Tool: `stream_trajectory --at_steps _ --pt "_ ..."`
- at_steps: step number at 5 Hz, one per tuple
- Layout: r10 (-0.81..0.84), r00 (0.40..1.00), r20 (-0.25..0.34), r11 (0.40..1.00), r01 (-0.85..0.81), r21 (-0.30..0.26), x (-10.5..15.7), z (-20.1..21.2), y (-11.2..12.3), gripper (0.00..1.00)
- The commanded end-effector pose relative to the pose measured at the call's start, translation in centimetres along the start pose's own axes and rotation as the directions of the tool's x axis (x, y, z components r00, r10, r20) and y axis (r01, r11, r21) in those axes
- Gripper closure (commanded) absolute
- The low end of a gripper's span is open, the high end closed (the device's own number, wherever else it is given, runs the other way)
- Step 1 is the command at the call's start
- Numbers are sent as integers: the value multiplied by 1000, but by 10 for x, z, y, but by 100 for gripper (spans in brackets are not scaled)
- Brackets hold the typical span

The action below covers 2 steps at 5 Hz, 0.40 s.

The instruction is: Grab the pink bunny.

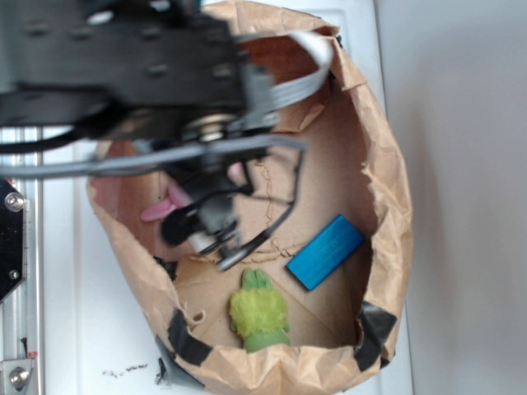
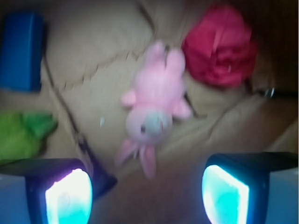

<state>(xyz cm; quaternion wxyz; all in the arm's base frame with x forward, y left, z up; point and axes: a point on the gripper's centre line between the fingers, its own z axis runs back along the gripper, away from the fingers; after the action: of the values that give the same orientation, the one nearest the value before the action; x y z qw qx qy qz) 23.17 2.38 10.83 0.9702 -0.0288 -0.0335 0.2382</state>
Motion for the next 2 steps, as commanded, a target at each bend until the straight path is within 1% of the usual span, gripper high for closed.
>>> stream_trajectory --at_steps 1,2 --pt "63 983 171 995 -47 -92 -12 2 -7 0" --pt "65 978 198 995 -49 -87 -10 -4 -6 0"
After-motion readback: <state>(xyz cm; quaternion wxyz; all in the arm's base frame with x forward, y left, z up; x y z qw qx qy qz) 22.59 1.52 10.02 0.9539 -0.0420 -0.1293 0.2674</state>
